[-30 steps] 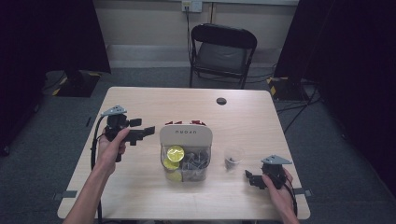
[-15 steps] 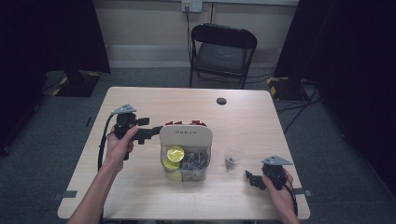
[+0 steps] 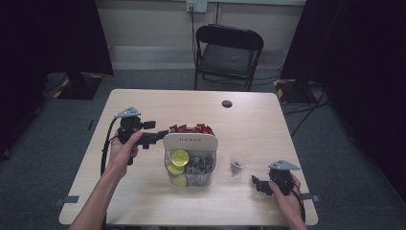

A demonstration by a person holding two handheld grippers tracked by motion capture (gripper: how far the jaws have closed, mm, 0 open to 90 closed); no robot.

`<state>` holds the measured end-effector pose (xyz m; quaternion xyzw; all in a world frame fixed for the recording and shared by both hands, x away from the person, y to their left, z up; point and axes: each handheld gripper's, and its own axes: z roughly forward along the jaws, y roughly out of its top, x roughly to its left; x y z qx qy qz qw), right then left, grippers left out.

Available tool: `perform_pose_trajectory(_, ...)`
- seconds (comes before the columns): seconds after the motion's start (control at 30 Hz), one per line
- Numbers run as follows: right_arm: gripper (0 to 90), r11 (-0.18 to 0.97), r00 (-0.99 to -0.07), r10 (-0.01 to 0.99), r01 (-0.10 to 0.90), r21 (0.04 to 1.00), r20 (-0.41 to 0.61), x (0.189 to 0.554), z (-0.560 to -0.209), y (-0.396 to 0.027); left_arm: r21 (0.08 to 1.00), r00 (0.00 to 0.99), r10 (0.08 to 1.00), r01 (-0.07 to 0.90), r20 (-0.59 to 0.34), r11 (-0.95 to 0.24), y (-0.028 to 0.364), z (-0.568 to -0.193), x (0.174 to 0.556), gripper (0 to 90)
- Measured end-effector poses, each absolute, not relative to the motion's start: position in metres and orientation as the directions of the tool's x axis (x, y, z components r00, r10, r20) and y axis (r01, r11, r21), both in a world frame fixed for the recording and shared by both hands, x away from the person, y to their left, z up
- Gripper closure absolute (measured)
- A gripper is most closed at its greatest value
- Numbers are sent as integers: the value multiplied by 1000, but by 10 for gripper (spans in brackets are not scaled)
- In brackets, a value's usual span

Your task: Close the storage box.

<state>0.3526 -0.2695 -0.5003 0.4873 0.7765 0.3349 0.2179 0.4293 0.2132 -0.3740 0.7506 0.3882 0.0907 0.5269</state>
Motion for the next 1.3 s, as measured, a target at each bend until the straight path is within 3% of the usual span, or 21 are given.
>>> perform_pose_trajectory(1.3,122,308,-440,898,607,733,-13,351,-500,-271,851,724,632,490,-277,-188,201,-374,417,165)
